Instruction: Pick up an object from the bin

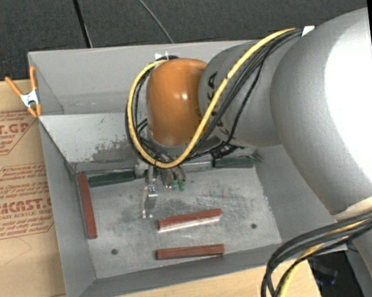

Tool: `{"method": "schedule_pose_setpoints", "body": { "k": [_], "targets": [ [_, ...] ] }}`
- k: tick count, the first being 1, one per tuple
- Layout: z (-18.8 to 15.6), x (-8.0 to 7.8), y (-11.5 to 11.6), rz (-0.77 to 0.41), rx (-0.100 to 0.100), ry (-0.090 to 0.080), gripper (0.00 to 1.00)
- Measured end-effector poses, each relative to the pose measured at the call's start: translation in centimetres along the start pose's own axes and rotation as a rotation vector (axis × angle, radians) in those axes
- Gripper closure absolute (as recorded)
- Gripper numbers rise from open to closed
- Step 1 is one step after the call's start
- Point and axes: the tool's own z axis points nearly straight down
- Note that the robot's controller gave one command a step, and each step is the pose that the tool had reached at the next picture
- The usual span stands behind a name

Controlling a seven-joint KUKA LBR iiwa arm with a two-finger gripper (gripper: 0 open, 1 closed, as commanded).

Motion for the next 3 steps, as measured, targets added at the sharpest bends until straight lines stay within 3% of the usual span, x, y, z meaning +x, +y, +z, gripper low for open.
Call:
{"method": "schedule_pose_setpoints", "body": {
  "k": [1,2,3],
  "targets": [
    [4.0,5.7,-3.5,-0.156,-0.002,-0.004,1.0],
    [4.0,5.7,-3.5,-0.156,-0.002,-0.004,1.0],
    [-1.3,6.3,-3.8,-0.169,0.001,0.006,1.0]
  ]
}}
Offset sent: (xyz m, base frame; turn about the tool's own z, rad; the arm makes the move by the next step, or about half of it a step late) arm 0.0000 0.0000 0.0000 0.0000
